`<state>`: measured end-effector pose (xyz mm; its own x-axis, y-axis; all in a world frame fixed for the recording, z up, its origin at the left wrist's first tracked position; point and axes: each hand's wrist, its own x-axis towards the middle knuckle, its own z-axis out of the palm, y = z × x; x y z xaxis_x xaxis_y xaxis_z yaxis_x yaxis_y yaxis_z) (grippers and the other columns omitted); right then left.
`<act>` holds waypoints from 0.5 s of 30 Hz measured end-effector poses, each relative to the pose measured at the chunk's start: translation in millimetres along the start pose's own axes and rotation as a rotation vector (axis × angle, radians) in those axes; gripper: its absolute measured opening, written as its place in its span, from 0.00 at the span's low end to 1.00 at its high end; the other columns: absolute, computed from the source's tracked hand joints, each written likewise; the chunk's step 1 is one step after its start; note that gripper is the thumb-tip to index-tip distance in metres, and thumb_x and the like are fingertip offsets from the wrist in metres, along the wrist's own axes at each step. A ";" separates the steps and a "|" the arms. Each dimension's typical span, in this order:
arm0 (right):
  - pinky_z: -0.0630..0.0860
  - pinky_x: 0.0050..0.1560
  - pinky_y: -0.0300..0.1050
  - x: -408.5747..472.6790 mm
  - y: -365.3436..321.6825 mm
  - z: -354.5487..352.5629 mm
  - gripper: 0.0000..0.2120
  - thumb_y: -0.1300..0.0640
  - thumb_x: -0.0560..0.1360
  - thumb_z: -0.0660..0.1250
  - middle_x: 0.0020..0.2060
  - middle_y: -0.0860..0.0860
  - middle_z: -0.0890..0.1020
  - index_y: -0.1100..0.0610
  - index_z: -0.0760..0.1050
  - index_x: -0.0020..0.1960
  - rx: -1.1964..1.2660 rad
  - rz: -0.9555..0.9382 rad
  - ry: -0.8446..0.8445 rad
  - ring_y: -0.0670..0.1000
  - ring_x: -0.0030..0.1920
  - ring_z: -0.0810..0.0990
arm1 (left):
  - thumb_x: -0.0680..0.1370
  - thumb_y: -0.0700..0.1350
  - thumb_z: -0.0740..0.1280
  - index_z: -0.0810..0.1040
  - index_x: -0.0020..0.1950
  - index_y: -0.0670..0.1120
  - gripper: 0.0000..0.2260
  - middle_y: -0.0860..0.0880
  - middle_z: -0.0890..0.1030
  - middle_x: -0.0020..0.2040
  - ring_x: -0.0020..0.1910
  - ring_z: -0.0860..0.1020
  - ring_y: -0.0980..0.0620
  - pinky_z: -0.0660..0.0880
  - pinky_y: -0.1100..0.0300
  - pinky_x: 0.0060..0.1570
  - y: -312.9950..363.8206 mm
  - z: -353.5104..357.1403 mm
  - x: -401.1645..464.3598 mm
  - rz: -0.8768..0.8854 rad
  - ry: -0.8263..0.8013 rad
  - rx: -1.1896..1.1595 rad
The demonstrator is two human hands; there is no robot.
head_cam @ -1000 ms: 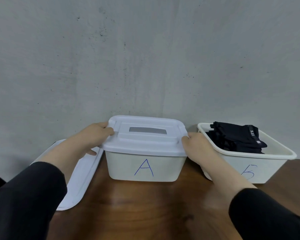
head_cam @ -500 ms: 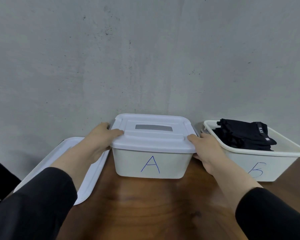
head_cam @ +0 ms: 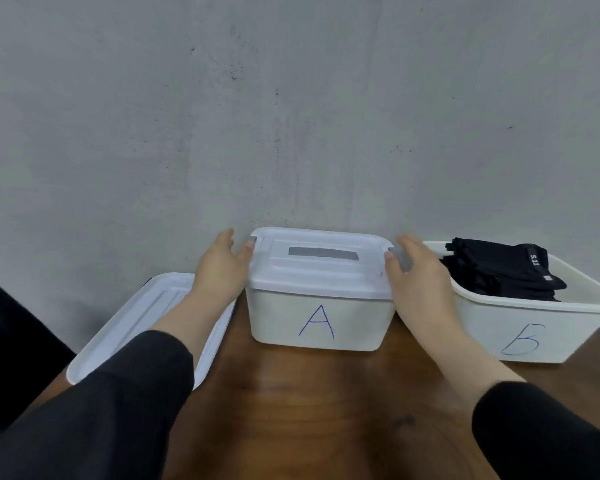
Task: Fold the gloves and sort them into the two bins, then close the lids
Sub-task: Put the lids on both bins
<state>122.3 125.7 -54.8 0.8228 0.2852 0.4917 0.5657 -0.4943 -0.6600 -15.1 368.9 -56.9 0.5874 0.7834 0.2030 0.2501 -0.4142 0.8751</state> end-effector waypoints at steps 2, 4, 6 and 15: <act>0.66 0.71 0.39 -28.2 -14.2 -5.4 0.14 0.57 0.83 0.63 0.66 0.47 0.78 0.56 0.77 0.68 0.108 -0.254 0.107 0.46 0.68 0.73 | 0.83 0.50 0.61 0.70 0.71 0.47 0.17 0.49 0.79 0.62 0.61 0.77 0.46 0.71 0.55 0.56 -13.0 -12.8 -18.8 0.069 0.141 0.006; 0.68 0.67 0.35 -63.8 -16.3 -0.6 0.12 0.55 0.83 0.62 0.59 0.46 0.80 0.56 0.80 0.62 0.140 -0.390 0.079 0.44 0.63 0.75 | 0.82 0.51 0.62 0.75 0.62 0.49 0.11 0.52 0.81 0.55 0.53 0.79 0.49 0.72 0.54 0.50 -37.2 -26.3 -45.2 0.145 0.178 0.143; 0.68 0.65 0.34 -104.1 -12.1 11.7 0.13 0.51 0.82 0.61 0.57 0.43 0.79 0.54 0.80 0.61 0.148 -0.387 -0.074 0.42 0.61 0.75 | 0.80 0.53 0.66 0.79 0.57 0.50 0.09 0.52 0.81 0.56 0.53 0.79 0.48 0.74 0.50 0.52 -71.1 -38.3 -75.1 0.239 0.138 0.397; 0.50 0.80 0.45 -209.4 -12.6 43.6 0.28 0.39 0.84 0.52 0.81 0.42 0.55 0.44 0.53 0.82 -0.190 -0.268 -0.618 0.44 0.81 0.51 | 0.80 0.50 0.67 0.77 0.46 0.51 0.05 0.57 0.79 0.47 0.49 0.78 0.51 0.74 0.52 0.51 -132.3 -74.6 -156.4 0.302 -0.050 0.740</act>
<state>-54.7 108.0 -174.2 0.5683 0.8044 0.1732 0.7805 -0.4603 -0.4231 -197.5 335.7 -171.7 0.7406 0.5742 0.3490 0.5104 -0.8185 0.2637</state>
